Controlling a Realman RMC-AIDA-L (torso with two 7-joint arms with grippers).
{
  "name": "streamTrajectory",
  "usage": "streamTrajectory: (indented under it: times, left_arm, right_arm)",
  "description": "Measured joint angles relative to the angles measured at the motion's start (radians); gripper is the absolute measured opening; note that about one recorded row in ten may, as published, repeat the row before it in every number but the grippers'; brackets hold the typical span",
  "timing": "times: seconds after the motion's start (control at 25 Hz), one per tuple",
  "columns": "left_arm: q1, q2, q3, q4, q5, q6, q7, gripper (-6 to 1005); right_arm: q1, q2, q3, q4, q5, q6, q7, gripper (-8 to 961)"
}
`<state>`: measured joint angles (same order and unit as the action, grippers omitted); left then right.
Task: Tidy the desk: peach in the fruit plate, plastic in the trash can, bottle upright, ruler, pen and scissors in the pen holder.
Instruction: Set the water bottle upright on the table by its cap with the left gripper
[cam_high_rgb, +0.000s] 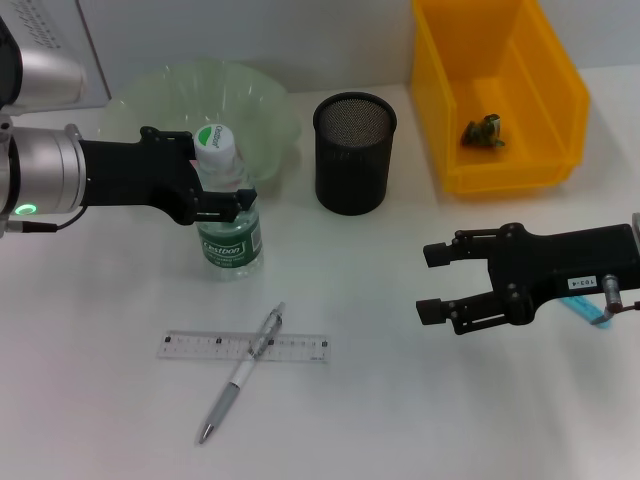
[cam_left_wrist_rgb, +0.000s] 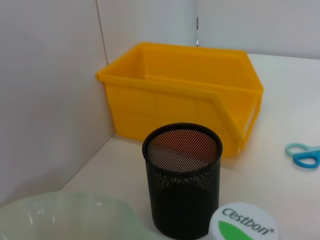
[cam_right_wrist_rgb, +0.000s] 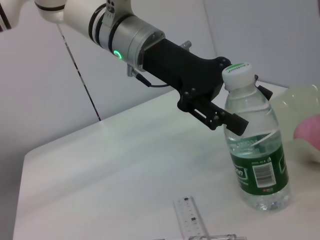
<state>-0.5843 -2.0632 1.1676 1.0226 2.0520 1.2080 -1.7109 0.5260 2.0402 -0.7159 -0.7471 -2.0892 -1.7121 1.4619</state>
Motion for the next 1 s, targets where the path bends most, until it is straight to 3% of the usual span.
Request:
streamTrajectory:
  times: [0.64, 1.0]
  left_arm:
    - [0.002, 0.001, -0.017, 0.002, -0.035, 0.038, -0.018, 694]
    - [0.012, 0.002, -0.023, 0.029, -0.035, 0.068, -0.017, 814]
  right_arm:
    - [0.0, 0.0, 0.0, -0.002, 0.0, -0.015, 0.002, 842]
    - [-0.006, 0.0, 0.0, -0.015, 0.001, -0.015, 0.002, 842]
